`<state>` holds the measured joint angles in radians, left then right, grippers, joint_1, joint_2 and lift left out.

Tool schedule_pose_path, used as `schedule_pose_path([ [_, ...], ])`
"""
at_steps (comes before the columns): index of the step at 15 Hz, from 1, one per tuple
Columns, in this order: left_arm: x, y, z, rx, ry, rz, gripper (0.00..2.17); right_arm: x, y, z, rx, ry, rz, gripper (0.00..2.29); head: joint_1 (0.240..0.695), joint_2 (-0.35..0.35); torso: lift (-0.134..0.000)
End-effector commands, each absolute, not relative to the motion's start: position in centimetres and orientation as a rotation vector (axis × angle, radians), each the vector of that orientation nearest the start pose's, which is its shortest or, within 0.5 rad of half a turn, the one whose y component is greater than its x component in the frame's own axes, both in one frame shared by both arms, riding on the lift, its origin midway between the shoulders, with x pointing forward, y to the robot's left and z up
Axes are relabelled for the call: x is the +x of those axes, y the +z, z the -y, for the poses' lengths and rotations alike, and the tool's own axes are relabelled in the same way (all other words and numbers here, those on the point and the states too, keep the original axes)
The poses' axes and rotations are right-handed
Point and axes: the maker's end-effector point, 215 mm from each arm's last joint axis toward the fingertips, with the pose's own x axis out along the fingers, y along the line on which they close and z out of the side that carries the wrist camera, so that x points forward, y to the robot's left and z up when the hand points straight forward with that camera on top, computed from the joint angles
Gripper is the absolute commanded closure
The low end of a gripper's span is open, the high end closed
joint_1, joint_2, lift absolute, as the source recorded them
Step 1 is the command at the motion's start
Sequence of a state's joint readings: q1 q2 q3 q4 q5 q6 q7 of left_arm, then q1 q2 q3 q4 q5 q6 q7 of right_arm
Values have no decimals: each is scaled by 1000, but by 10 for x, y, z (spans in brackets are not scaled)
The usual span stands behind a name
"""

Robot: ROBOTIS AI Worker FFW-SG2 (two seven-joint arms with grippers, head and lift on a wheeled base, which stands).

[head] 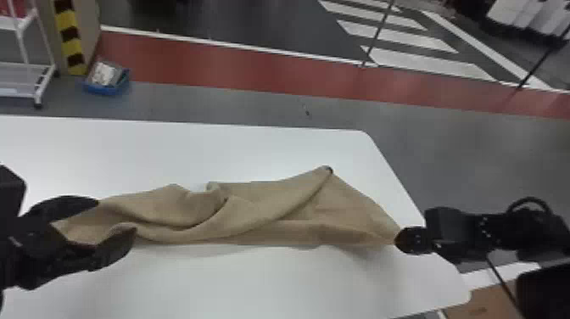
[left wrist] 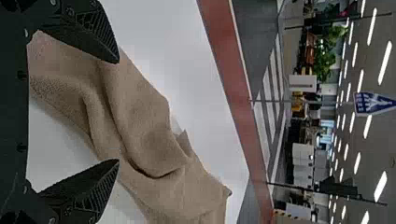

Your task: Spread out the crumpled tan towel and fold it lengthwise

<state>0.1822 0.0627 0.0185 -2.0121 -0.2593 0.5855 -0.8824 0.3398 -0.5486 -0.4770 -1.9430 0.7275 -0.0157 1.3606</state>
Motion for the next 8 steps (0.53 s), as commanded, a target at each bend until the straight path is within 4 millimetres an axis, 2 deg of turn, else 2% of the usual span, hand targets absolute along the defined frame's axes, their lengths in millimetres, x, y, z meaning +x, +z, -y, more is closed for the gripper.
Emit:
schedule_pose_path([
  [1,452,-407,-119,180,-790,-467,191,376,-392,461,-1162,835,-851,2196,695,-350,-120],
  [4,455,-429,-109,202,-794,-506,211,376,-397,454,-1153,846,-849,2196,695,-350,-120],
  [8,480,-451,-111,256,-713,-536,211,376,-397,449,-1149,845,-842,2196,695,-350,-120],
])
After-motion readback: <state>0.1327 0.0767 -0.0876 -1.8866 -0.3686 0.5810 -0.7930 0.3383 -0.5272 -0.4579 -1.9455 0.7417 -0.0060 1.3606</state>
